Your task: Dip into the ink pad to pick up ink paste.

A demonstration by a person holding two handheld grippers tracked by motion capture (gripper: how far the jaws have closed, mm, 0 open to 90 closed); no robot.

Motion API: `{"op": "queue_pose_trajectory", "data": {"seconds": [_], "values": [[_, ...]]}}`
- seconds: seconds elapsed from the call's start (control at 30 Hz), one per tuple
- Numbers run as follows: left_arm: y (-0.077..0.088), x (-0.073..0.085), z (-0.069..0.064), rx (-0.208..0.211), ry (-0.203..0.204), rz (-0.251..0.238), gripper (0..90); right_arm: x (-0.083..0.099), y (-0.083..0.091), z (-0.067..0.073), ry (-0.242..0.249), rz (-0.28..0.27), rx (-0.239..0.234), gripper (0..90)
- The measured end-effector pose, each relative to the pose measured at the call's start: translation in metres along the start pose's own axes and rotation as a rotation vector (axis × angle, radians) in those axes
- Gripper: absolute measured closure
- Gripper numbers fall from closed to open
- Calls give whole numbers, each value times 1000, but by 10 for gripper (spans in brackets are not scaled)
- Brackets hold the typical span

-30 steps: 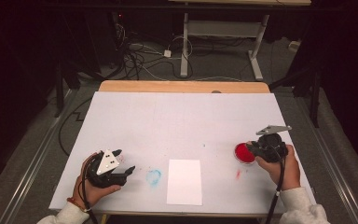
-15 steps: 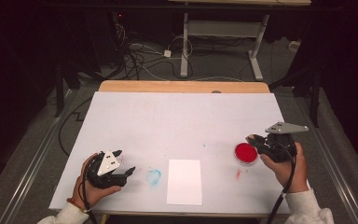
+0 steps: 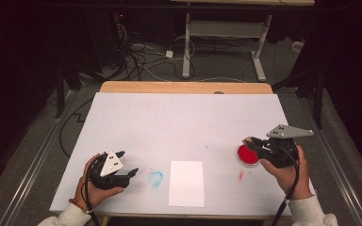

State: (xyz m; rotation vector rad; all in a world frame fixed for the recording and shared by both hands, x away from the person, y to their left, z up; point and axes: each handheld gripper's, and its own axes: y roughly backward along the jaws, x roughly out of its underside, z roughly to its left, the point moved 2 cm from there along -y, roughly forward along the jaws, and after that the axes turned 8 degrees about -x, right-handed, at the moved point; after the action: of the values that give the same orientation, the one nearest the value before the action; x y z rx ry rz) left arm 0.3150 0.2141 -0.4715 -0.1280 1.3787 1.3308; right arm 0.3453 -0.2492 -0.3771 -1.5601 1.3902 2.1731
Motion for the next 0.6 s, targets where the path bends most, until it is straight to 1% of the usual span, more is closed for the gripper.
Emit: {"op": "queue_pose_trajectory", "data": {"seconds": [0.07,0.1,0.13,0.17,0.2,0.27,0.3,0.33,0.4,0.6], "values": [[0,0,0,0,0,1,249,-2,-1,4,17,-4,-12,762],[0,0,0,-5,-11,-6,249,-3,-1,7,19,-4,-19,762],[0,0,0,-1,-2,0,249,-3,-2,9,24,0,-27,762],[0,0,0,0,-2,0,249,-3,-3,11,29,4,-33,762],[0,-1,0,-3,-12,-7,249,-4,-5,13,36,5,-35,762],[0,-1,0,-3,-16,-8,249,-4,-7,15,38,11,-48,762],[0,0,-1,0,-7,0,249,-4,-9,17,44,14,-54,762],[0,0,-1,1,-6,0,249,-4,-11,19,45,18,-53,762],[0,0,-1,-1,-6,1,249,-5,-14,22,53,23,-68,762],[0,1,-1,-2,-6,4,249,-6,-21,32,75,38,-91,762]]}}
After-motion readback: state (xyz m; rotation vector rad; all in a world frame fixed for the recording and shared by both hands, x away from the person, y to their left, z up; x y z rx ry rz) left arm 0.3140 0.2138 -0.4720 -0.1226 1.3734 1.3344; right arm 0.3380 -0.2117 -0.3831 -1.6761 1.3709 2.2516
